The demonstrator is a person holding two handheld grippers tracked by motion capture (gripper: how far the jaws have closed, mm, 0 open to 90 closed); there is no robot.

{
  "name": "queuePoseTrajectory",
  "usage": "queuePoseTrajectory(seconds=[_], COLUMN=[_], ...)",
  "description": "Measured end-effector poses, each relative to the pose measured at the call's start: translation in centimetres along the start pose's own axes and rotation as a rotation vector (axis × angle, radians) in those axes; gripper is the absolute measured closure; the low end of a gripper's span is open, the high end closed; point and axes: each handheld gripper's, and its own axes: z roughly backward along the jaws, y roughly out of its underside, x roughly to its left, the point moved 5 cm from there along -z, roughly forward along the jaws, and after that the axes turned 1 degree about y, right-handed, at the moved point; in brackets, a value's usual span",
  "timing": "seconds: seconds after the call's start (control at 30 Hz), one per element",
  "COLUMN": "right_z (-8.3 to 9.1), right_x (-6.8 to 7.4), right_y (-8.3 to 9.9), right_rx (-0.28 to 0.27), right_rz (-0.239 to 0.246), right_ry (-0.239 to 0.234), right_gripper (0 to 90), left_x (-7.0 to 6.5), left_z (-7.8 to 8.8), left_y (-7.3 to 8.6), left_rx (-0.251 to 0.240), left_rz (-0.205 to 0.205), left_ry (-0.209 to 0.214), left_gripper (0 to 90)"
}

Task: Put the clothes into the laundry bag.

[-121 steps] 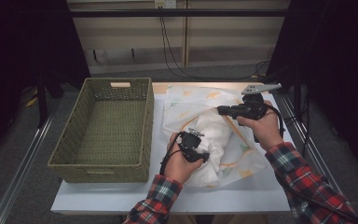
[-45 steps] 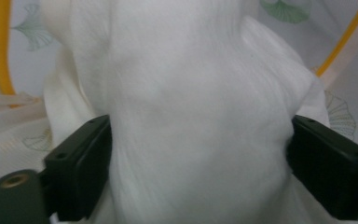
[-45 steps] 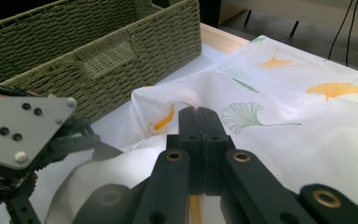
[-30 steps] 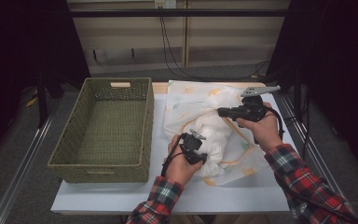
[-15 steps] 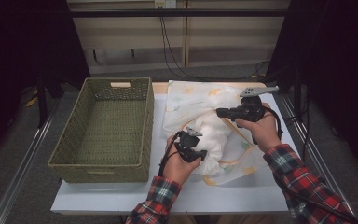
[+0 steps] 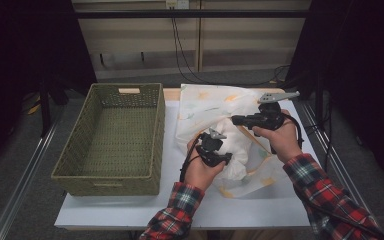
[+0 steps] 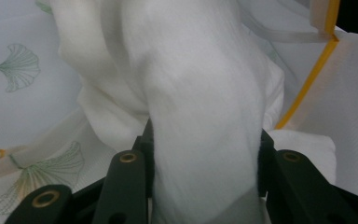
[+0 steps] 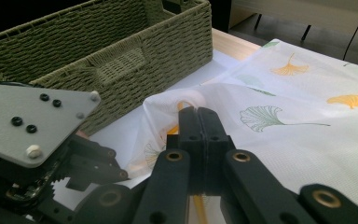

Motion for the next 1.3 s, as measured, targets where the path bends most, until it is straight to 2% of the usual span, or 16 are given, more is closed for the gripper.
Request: queuePoseTrajectory(seconds=[0.1, 0.3, 0.4, 0.43, 0.53, 0.6, 0.7, 0.73, 0.8, 0.93, 0.97, 1.07, 1.13, 1.17, 1.2, 1.3], right_z=[0.0, 0.1, -0.1, -0.1, -0.2, -0.2, -0.1, 0.0, 0.0, 0.3, 0.5, 0.7, 0.7, 0.8, 0.8, 0.8], right_x=[0.0, -0.1, -0.1, -0.1, -0.1, 0.0, 0.0, 0.0, -0.1, -0.2, -0.2, -0.2, -0.2, -0.3, -0.3, -0.3], right_y=[0.1, 0.1, 0.2, 0.2, 0.3, 0.4, 0.7, 0.9, 1.0, 0.7, 0.6, 0.5, 0.5, 0.5, 0.4, 0.5], right_rx=[0.002, 0.0, 0.006, 0.008, 0.012, 0.013, 0.018, 0.02, 0.02, 0.013, 0.009, 0.008, 0.009, 0.007, 0.005, 0.005], right_rz=[0.006, 0.001, 0.002, -0.002, 0.001, 0.003, 0.002, 0.002, -0.001, -0.001, -0.005, -0.002, -0.002, -0.001, -0.004, -0.005], right_ry=[-0.005, 0.0, 0.0, 0.0, -0.004, -0.002, 0.001, 0.002, 0.004, 0.006, 0.012, 0.011, 0.008, 0.011, 0.012, 0.011], right_gripper=[90.0, 90.0, 90.0, 90.0, 90.0, 90.0, 90.0, 90.0, 90.0, 90.0, 90.0, 90.0, 90.0, 90.0, 90.0, 90.0], left_x=[0.4, 1.7, 2.0, 2.1, 2.1, 2.1, 2.0, 1.9, 1.8, 1.7, 1.7, 2.0, 1.8, 1.6, 1.4, 1.2], left_z=[-0.1, -0.2, -0.9, -1.0, -1.0, -0.8, -0.2, 0.1, 0.6, 1.1, 0.9, 0.4, -0.3, -0.5, -0.9, -1.4], left_y=[-0.2, -0.6, -0.2, 0.0, 0.3, 0.3, 0.4, 0.3, 0.4, 1.0, 1.3, 2.1, 2.5, 2.8, 3.1, 3.6], left_rx=[-0.023, -0.05, -0.056, -0.038, -0.049, -0.05, -0.04, -0.049, -0.027, 0.0, 0.009, 0.059, 0.065, 0.085, 0.084, 0.101], left_rz=[0.014, -0.042, -0.031, -0.04, -0.026, -0.029, 0.006, 0.004, -0.037, -0.045, -0.044, -0.061, -0.041, -0.047, -0.032, -0.012], left_ry=[-0.015, -0.066, -0.059, -0.051, -0.047, -0.052, -0.057, -0.062, -0.097, -0.103, -0.089, -0.095, -0.076, -0.063, -0.058, -0.066], left_gripper=[61.3, 60.0, 57.9, 56.6, 48.6, 37.6, 25.6, 23.2, 18.3, 12.9, 12.9, 15.6, 21.4, 27.9, 34.3, 55.9])
